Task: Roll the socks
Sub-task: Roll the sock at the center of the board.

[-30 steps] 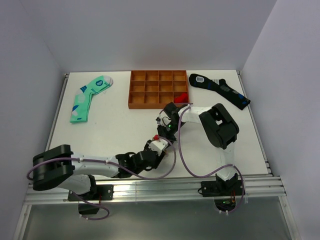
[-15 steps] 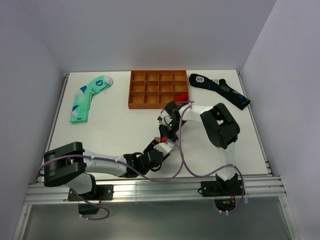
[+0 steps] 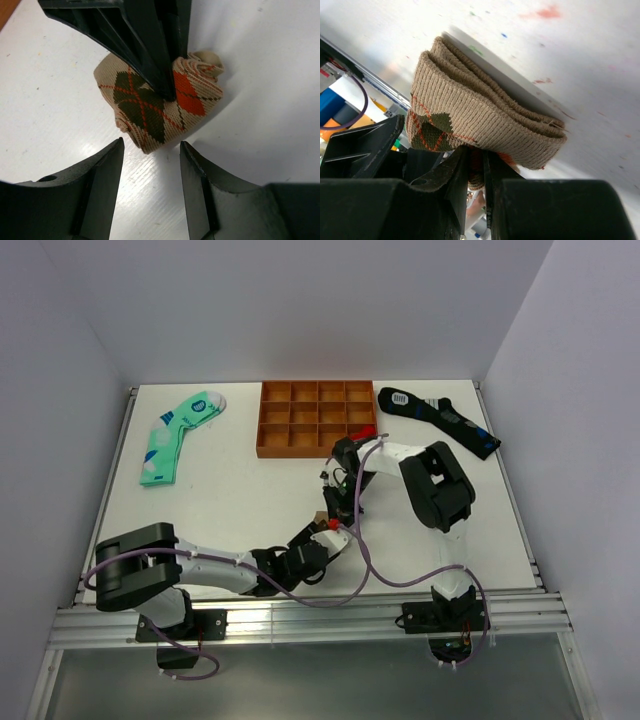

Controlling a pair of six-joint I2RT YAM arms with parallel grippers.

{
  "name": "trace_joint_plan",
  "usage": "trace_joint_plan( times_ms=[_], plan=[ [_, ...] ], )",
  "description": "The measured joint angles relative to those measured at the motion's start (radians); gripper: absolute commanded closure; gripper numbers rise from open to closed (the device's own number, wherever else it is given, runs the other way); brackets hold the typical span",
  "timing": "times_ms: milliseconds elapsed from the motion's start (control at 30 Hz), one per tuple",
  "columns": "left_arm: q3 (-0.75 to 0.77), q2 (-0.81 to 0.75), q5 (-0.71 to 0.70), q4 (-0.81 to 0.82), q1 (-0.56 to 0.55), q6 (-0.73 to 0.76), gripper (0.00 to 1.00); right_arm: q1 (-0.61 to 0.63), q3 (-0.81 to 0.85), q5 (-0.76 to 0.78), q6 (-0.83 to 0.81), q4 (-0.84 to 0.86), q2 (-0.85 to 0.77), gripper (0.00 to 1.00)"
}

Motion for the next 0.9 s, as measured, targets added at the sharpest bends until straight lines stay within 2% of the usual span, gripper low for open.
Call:
trace_joint_plan(
  times_ms=[367,633,900],
  plan=[
    [-0.076,0.026,-0.029,0.18,-0.057,0.138,0.45,-0.015,0.0,0.018,-0.014,-0.026,-0.001,0.94],
    [-0.158,0.016,-0.025,0.397,-0.062,0.285,0.43,-0.015,0.0,0.02,-0.014,-0.026,-0.002,0.95],
    [-0.163,0.027,0.09,0.507,-0.047,0.37,0.42,-0.015,0.0,0.032,-0.015,-0.031,-0.007,0.95]
  ],
)
